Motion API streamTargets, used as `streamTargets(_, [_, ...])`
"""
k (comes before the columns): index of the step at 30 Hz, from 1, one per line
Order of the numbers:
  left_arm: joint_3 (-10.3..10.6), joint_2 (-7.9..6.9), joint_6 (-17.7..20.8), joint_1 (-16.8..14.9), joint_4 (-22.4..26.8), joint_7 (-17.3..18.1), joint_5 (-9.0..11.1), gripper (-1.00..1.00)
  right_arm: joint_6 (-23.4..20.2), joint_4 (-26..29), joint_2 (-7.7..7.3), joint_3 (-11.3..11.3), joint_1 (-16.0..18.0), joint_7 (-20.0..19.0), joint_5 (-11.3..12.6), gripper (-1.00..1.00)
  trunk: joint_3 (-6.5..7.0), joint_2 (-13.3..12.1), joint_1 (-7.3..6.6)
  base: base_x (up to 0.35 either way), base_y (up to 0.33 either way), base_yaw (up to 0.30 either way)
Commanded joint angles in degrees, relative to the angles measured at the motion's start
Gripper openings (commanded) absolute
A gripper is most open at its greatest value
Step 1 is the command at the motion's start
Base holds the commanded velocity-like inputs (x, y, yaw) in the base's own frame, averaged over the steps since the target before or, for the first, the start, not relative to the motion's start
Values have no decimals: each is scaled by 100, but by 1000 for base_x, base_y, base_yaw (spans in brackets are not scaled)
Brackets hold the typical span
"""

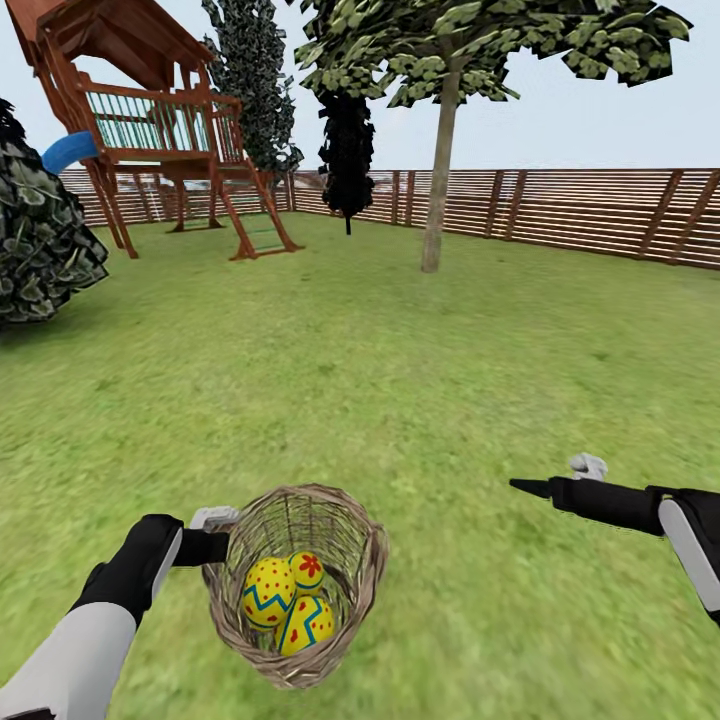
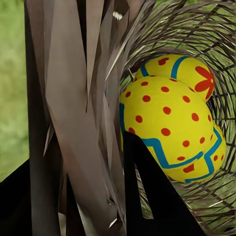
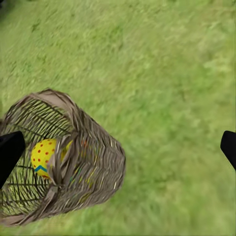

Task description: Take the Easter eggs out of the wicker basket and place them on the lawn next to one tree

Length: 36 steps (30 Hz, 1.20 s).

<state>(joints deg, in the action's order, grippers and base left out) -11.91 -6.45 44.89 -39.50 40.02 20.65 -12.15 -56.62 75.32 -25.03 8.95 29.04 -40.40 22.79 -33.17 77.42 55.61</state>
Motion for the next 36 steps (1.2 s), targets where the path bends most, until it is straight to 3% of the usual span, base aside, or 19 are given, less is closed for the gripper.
streamTargets(1, [-22,4,29,-5,6,49,2,-100,-30,28,3,6,5,-37,-3,100,-5,3,3,330,0,0])
streamTargets(5, [-22,10,29,-5,16,48,2,-100,-47,242,0,46,4,-67,28,100,-5,3,3,330,0,0])
streamTargets(8, [-14,12,29,-5,24,52,2,-100,-59,251,-4,246,5,-135,45,100,-5,3,3,330,0,-16])
streamTargets(11, [-13,12,29,-5,28,50,2,-100,-74,237,-21,264,1,-864,39,100,7,3,3,330,0,-208])
streamTargets(13, [-8,12,29,-5,31,51,2,-100,-76,230,-28,324,-1,-1039,30,100,16,3,3,330,0,-252])
streamTargets(25, [-3,21,29,-5,32,51,-7,-100,-73,228,-21,380,-1,-1067,17,100,76,3,3,330,0,-247])
streamTargets(36, [0,21,29,-5,40,53,-9,-100,-76,211,-29,388,0,-1066,-5,100,78,3,3,330,0,-6])
